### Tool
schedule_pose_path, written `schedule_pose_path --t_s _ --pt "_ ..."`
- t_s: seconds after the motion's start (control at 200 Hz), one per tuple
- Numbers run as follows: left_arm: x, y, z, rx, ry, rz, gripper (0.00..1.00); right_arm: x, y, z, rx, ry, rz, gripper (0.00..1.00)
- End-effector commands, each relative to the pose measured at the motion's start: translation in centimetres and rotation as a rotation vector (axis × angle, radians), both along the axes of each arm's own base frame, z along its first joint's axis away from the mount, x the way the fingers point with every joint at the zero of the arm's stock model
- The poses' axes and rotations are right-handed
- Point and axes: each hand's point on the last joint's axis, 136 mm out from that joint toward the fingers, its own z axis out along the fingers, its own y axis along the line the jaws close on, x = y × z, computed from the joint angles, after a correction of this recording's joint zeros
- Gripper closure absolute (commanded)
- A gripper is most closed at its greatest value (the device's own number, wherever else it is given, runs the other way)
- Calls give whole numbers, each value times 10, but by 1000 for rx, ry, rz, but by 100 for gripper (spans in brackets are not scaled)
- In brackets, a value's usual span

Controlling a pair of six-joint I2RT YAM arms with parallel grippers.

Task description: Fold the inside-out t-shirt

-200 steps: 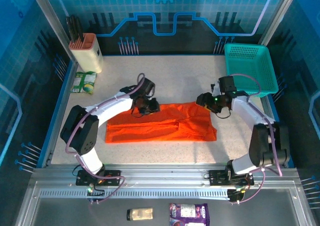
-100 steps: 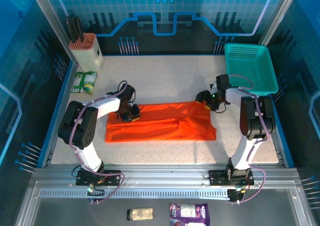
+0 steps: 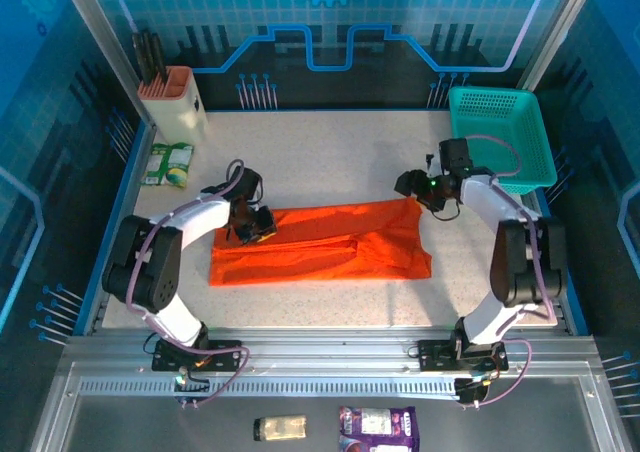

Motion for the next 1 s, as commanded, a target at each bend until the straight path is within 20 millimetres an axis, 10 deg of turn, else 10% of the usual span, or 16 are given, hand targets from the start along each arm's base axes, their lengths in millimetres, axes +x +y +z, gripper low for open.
schedule_pose_path --t_s 0.0,0.33,0.66,0.996 --pt "1 2 23 -2 -32 -18 83 -33 44 6 112 53 121 33" --pt "-8 6 21 14 -17 -19 83 -65 148 -11 391 142 333 34" --pt "-11 8 22 22 -12 -20 84 -98 133 -107 281 369 258 35" --pt "-9 12 23 46 -23 -21 83 -87 120 -29 306 178 263 34"
